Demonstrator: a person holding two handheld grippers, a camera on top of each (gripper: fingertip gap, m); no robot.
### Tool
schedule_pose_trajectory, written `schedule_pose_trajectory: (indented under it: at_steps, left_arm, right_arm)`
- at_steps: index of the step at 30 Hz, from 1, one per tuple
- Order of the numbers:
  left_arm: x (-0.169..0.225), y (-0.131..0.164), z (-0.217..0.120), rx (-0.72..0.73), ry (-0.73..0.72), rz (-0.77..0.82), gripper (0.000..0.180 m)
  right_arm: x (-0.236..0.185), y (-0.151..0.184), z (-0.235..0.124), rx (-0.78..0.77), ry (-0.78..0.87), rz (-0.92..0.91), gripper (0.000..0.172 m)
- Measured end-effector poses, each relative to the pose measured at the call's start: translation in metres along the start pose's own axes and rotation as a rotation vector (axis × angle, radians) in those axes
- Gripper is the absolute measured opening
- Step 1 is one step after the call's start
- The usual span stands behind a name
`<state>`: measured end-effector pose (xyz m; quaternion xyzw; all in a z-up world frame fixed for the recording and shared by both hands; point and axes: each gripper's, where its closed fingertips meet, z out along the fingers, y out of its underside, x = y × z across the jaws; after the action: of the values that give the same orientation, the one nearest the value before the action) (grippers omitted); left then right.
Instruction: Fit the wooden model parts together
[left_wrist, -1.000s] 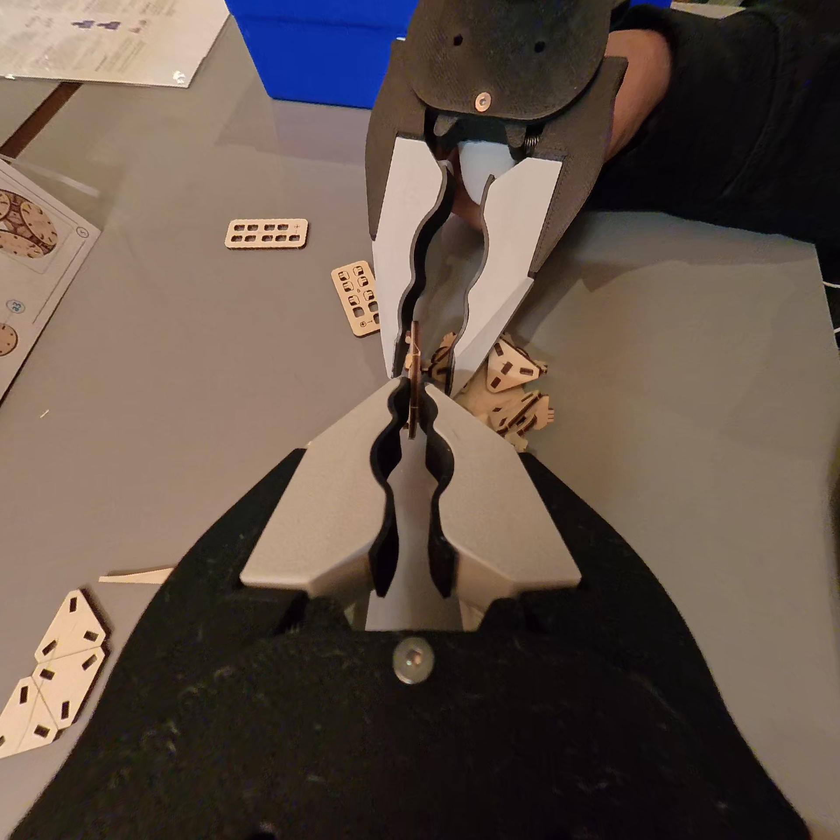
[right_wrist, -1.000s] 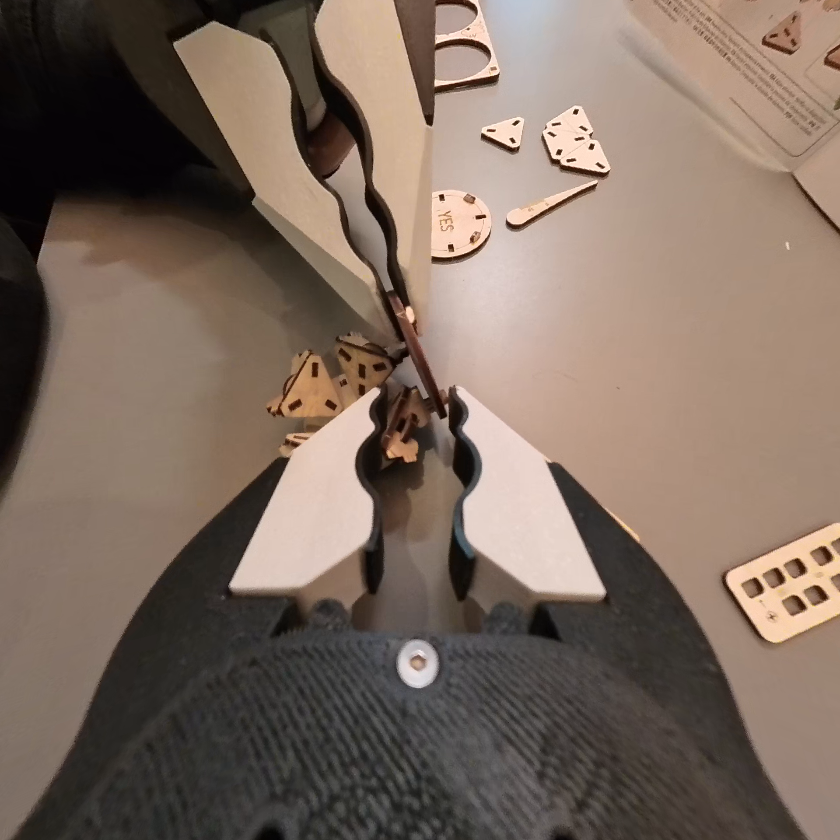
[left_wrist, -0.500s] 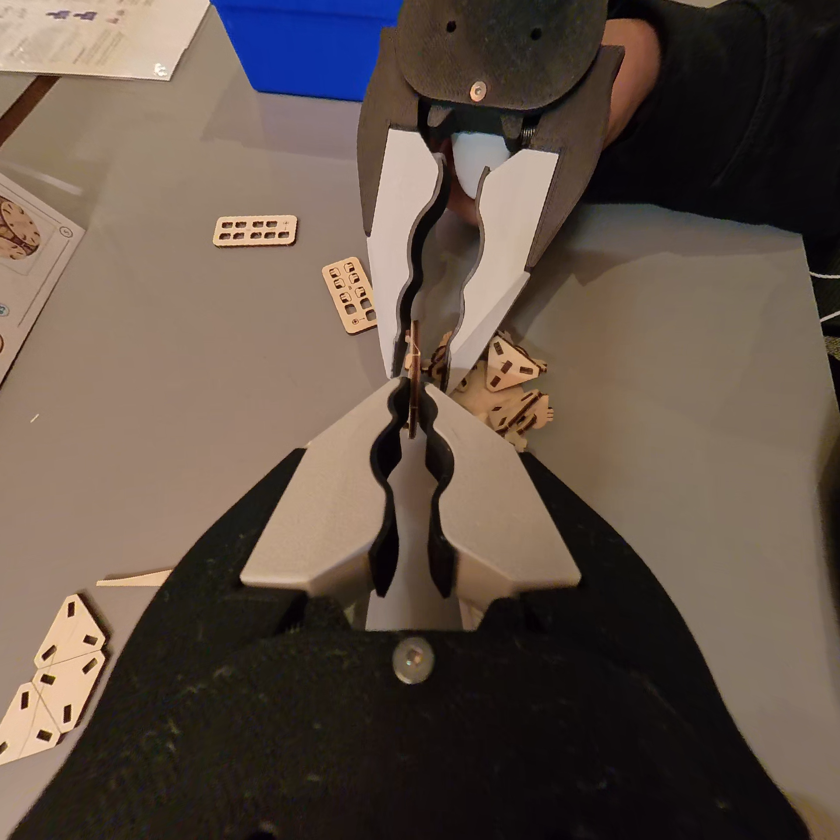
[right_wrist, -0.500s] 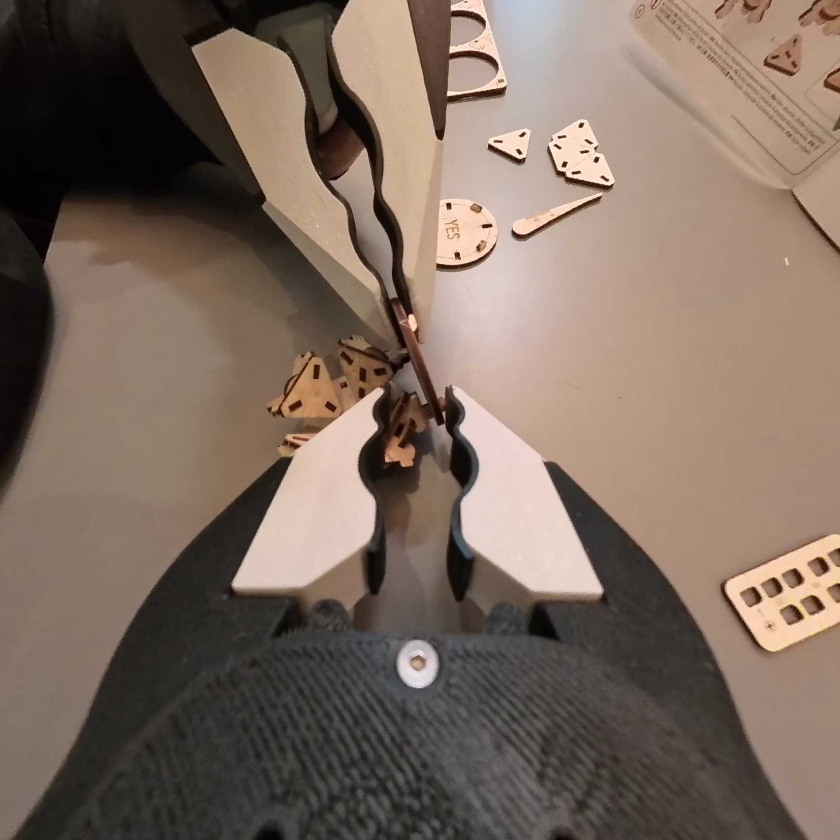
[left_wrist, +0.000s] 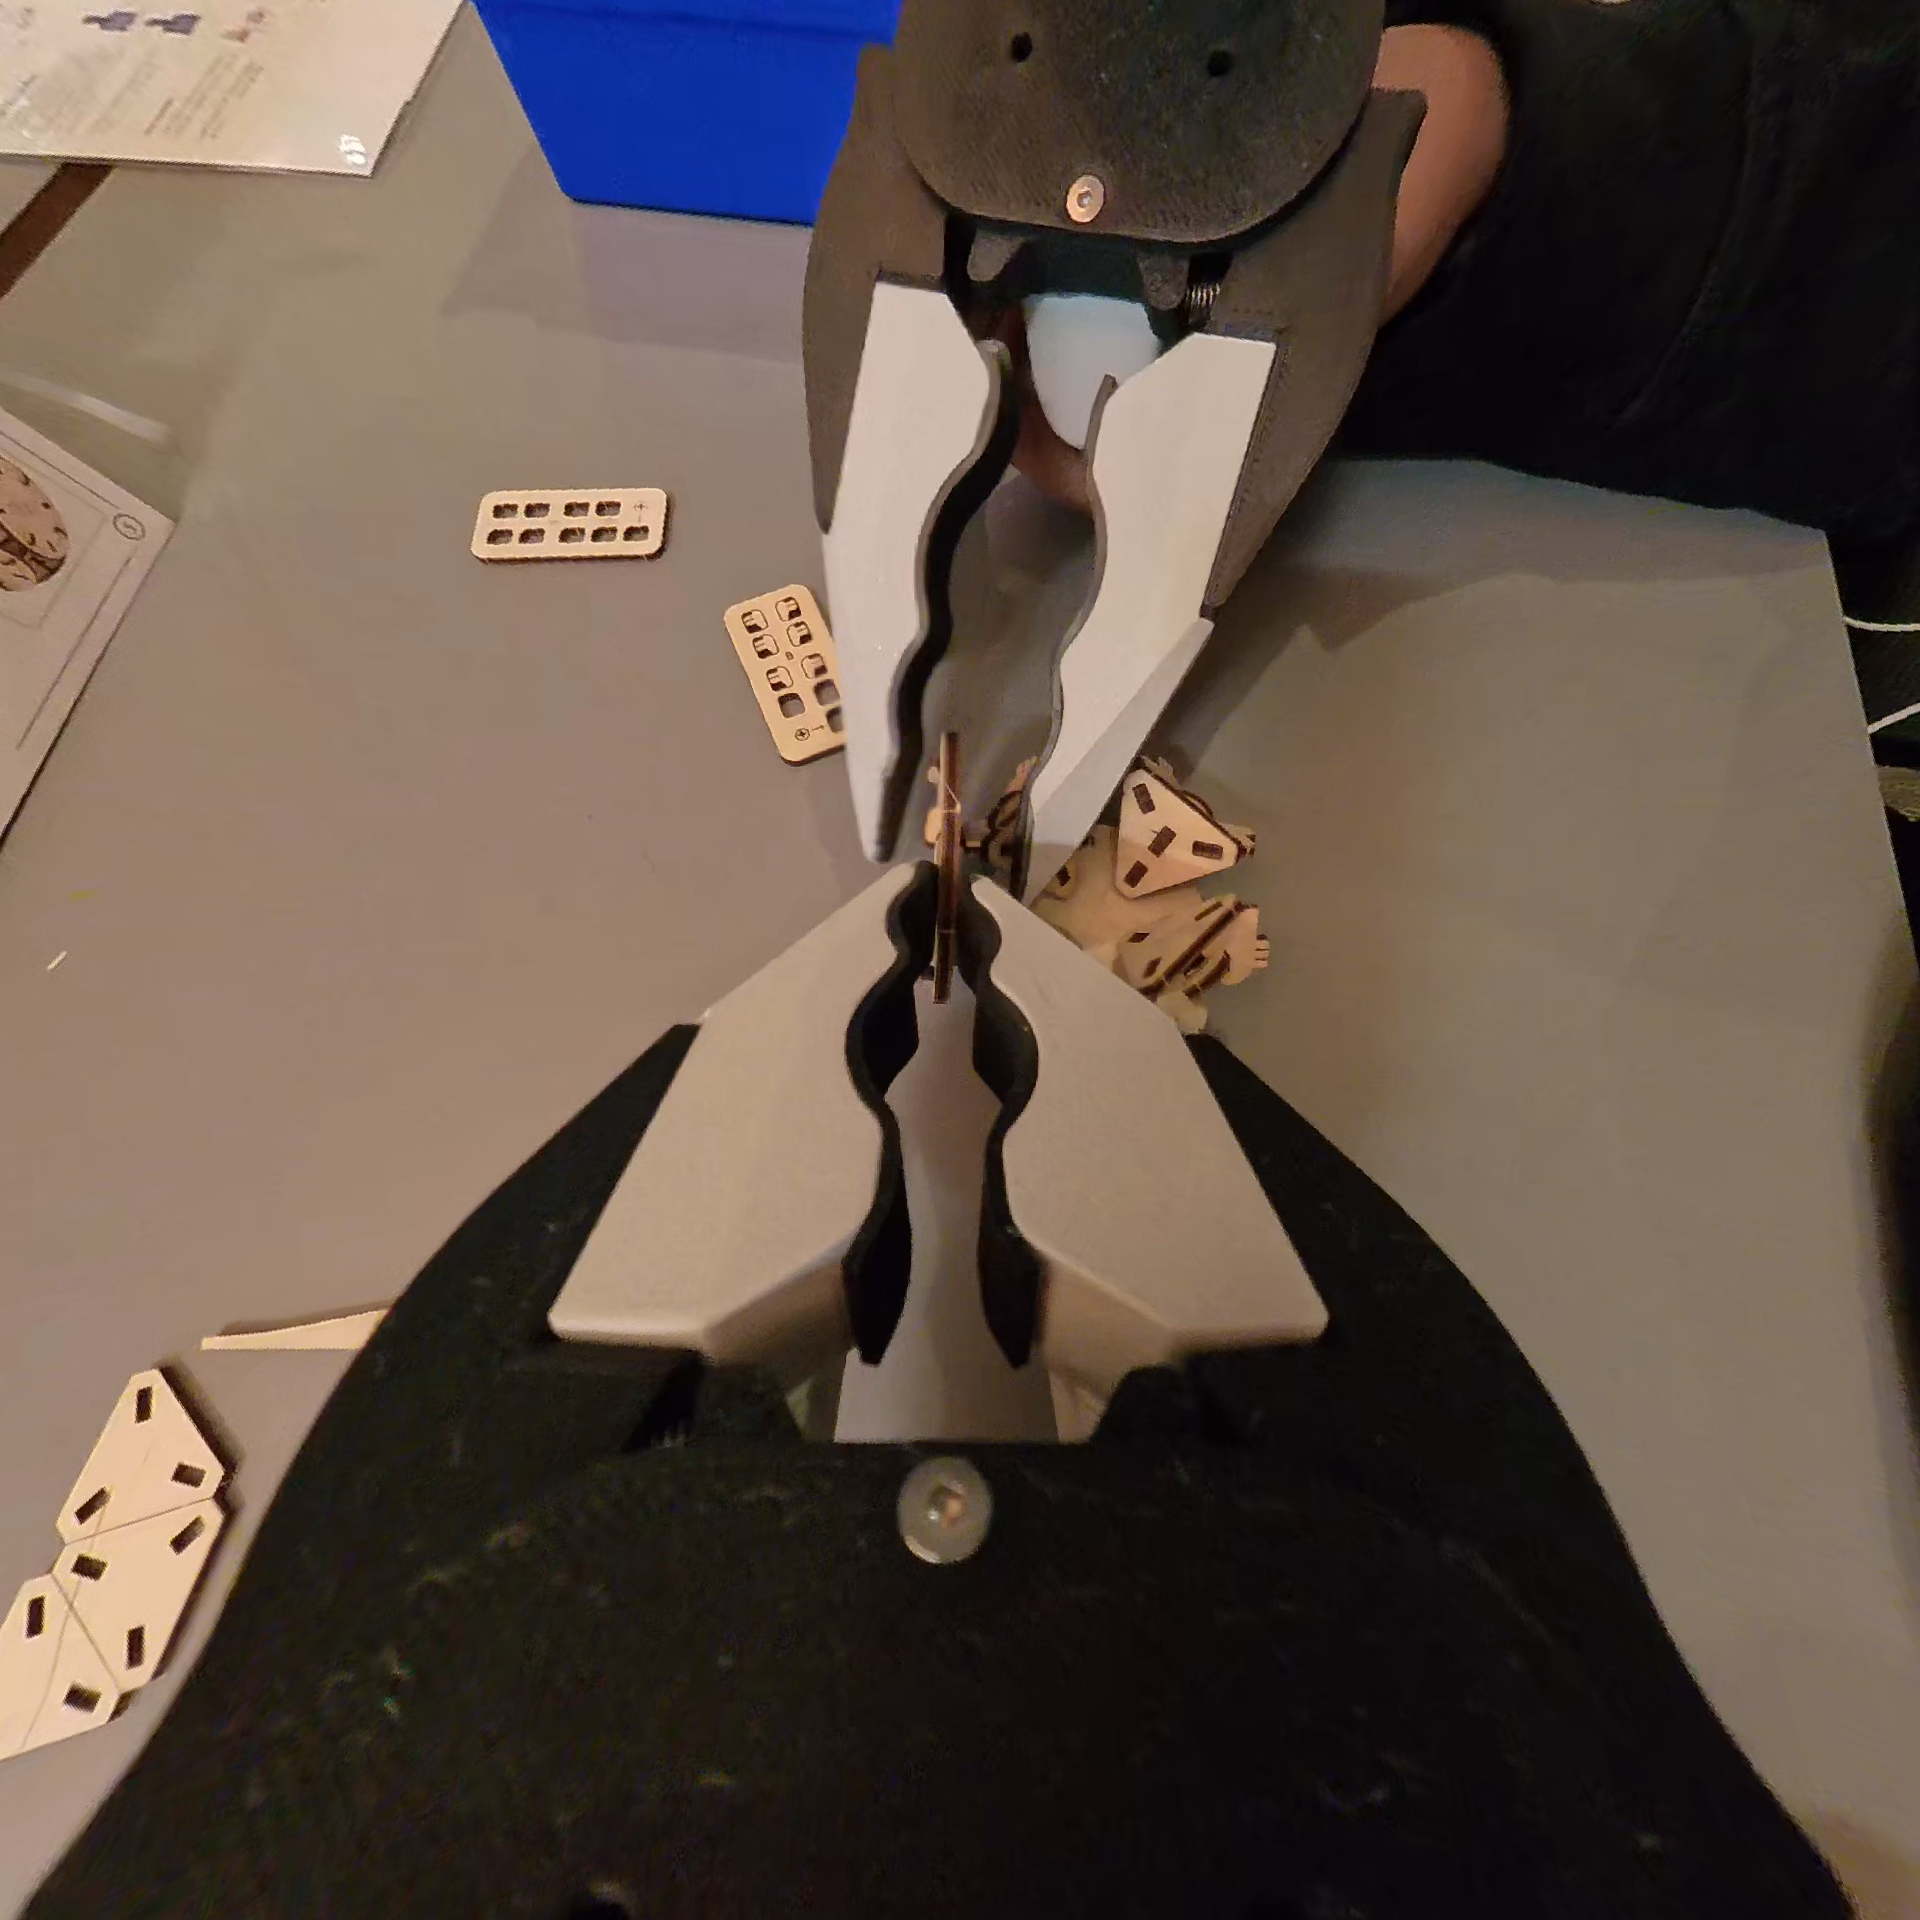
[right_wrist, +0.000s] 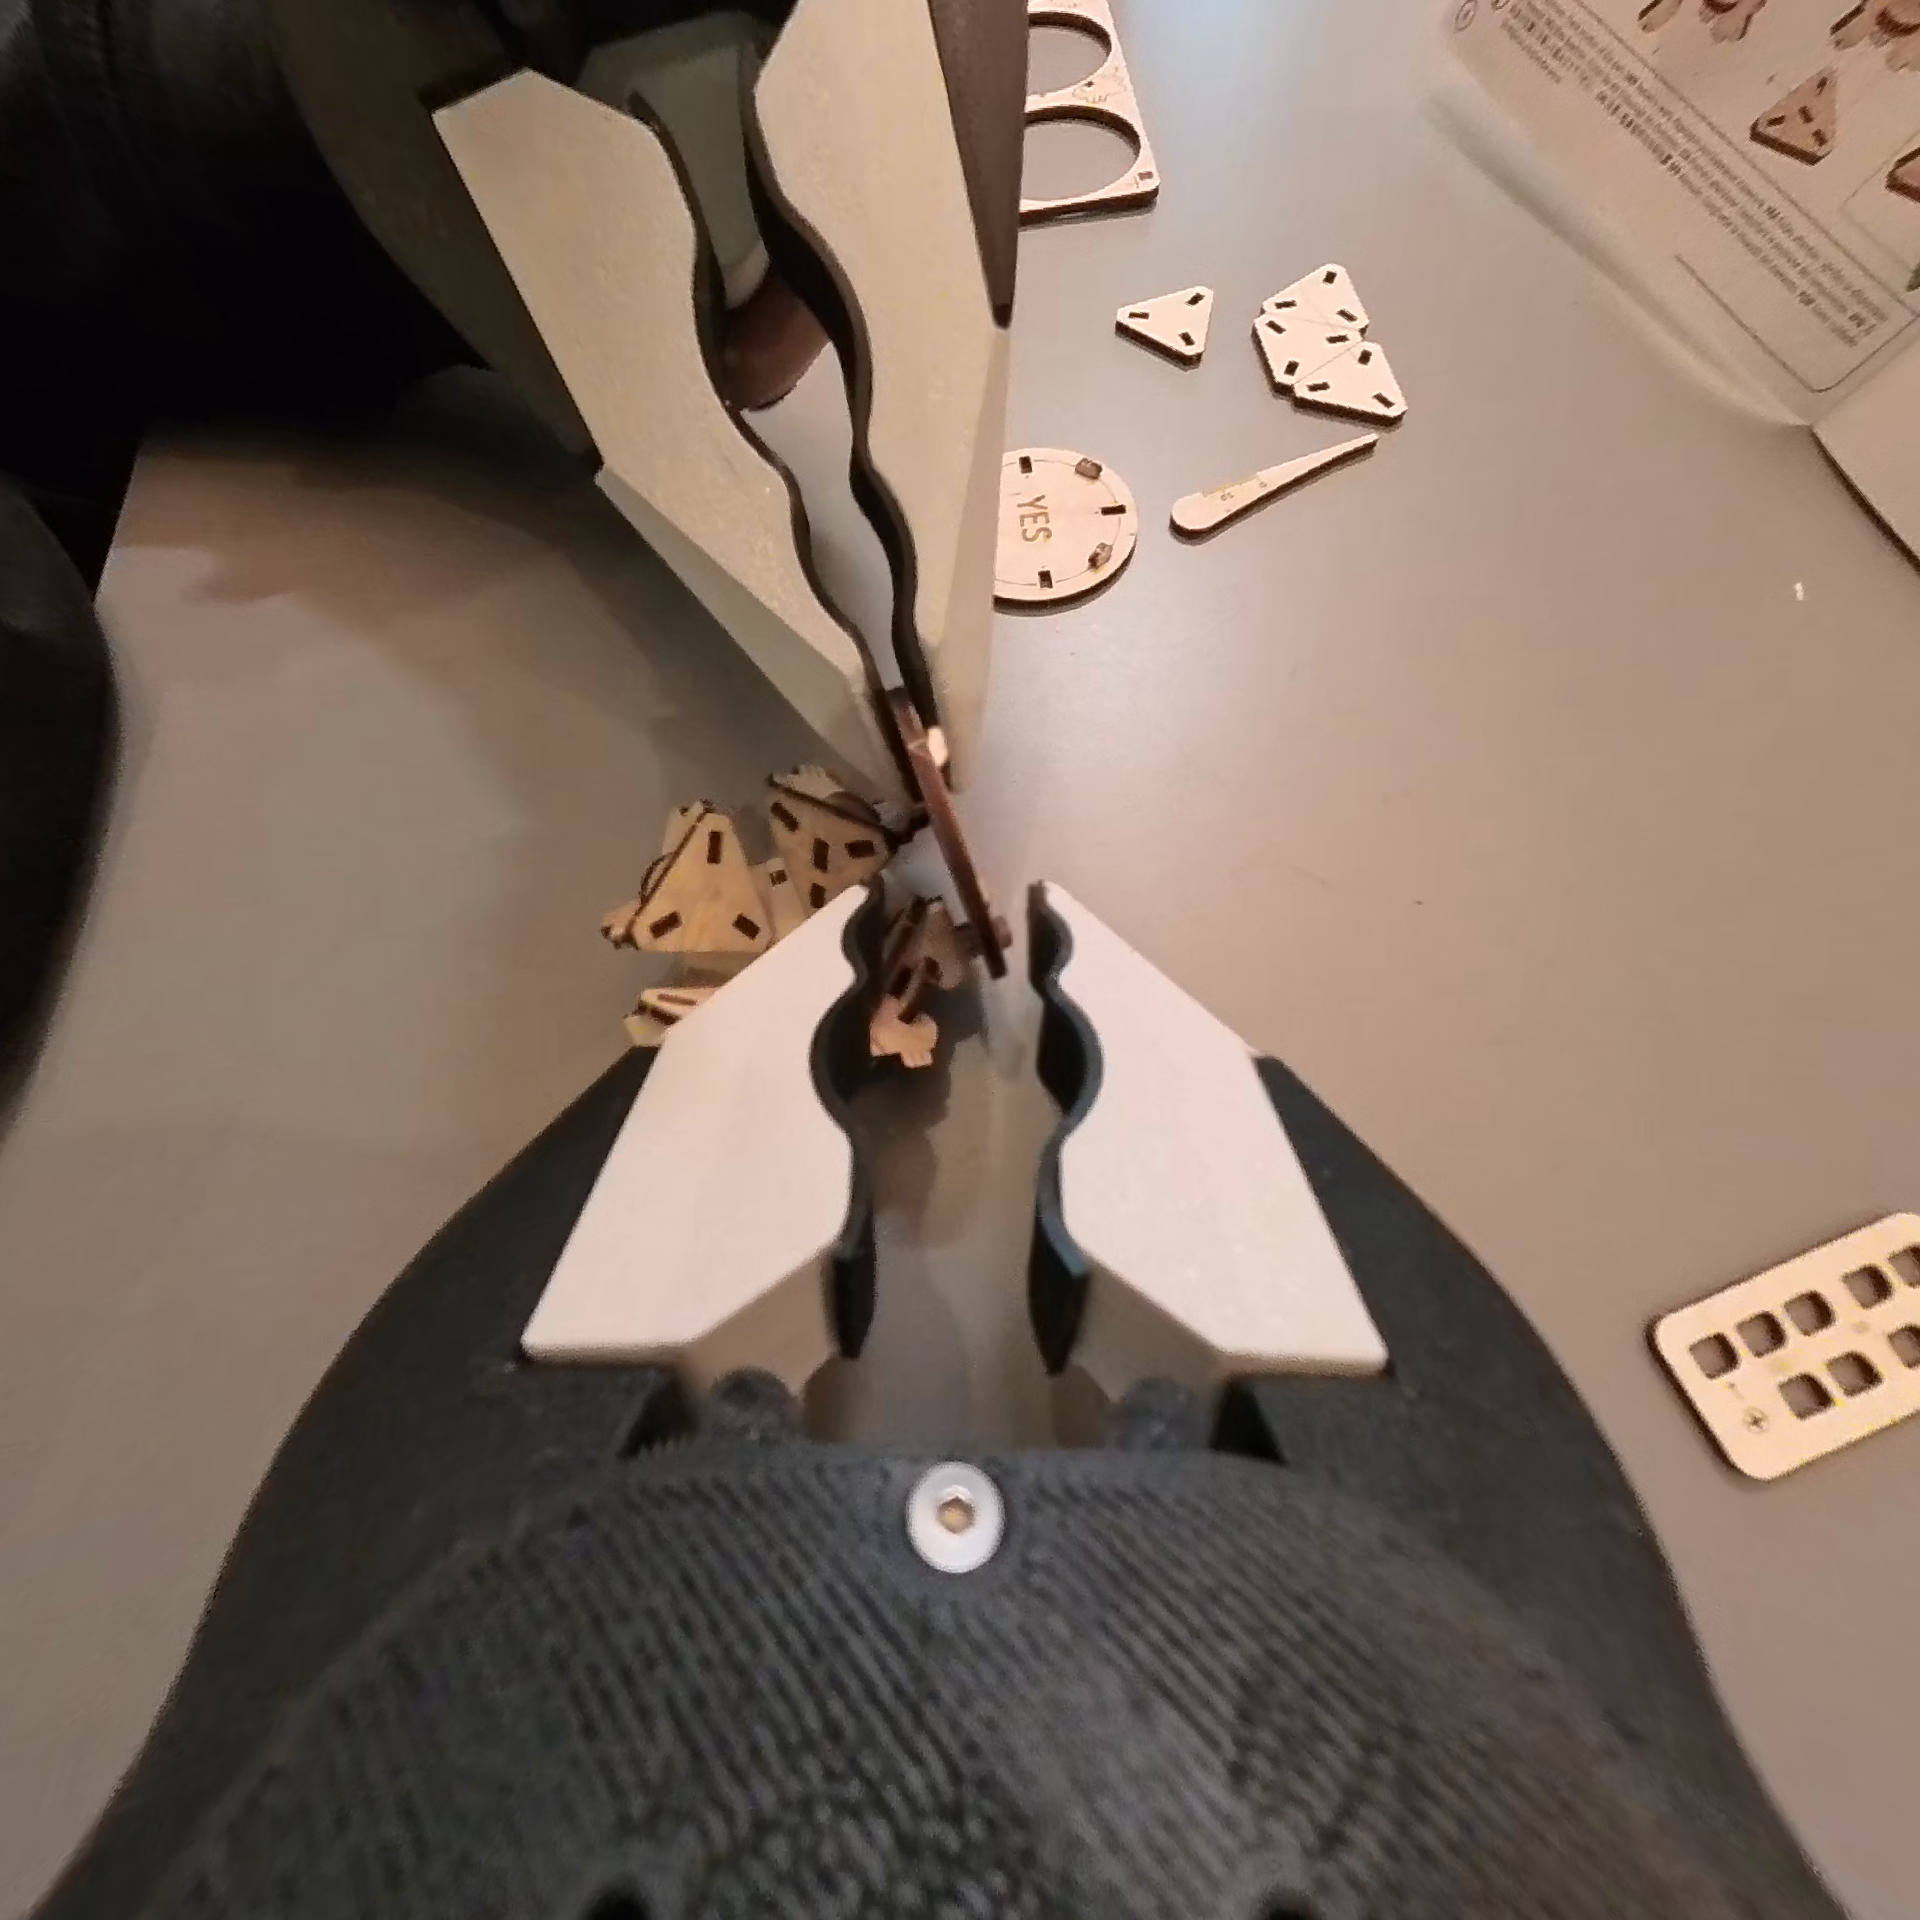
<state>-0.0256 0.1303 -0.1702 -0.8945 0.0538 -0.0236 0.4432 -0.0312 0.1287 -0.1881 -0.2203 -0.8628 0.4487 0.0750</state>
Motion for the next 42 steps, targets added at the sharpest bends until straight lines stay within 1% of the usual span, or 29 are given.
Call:
schedule_pose_trajectory:
  at_steps: [2, 8, 13, 16, 20, 29, 37, 42]
  left_arm:
    - [0.001, 0.002, 0.002, -0.01, 0.005, 0.001, 0.0]
    - [0.001, 0.002, 0.002, -0.014, 0.004, 0.001, 0.0]
    - [-0.002, -0.005, -0.004, 0.033, 0.02, -0.046, 0.0]
    - [-0.001, -0.003, -0.003, 0.023, 0.027, -0.047, 0.0]
    - [0.001, 0.0, 0.001, -0.001, 0.047, -0.051, 0.0]
    - [0.003, -0.003, 0.0, 0.005, 0.075, -0.085, 0.0]
    - [0.003, -0.003, -0.001, -0.011, 0.051, -0.056, 0.0]
    - [0.005, -0.002, -0.002, -0.031, 0.046, -0.032, 0.0]
  right_arm:
    - [0.002, 0.002, 0.0, -0.013, 0.012, 0.003, 0.035]
    - [0.001, 0.007, -0.002, -0.055, 0.01, 0.019, 0.047]
    - [-0.002, 0.009, -0.008, -0.092, 0.014, -0.006, 0.052]
    - [-0.002, 0.006, -0.017, -0.092, 0.024, -0.007, 0.053]
    - [-0.003, 0.011, -0.021, -0.128, 0.032, -0.015, 0.052]
    - [-0.007, 0.014, -0.013, -0.138, 0.005, -0.025, 0.036]
    - [-0.008, 0.012, -0.01, -0.108, -0.027, 0.016, 0.03]
    - [-0.01, 0.011, -0.009, -0.104, -0.036, 0.011, 0.03]
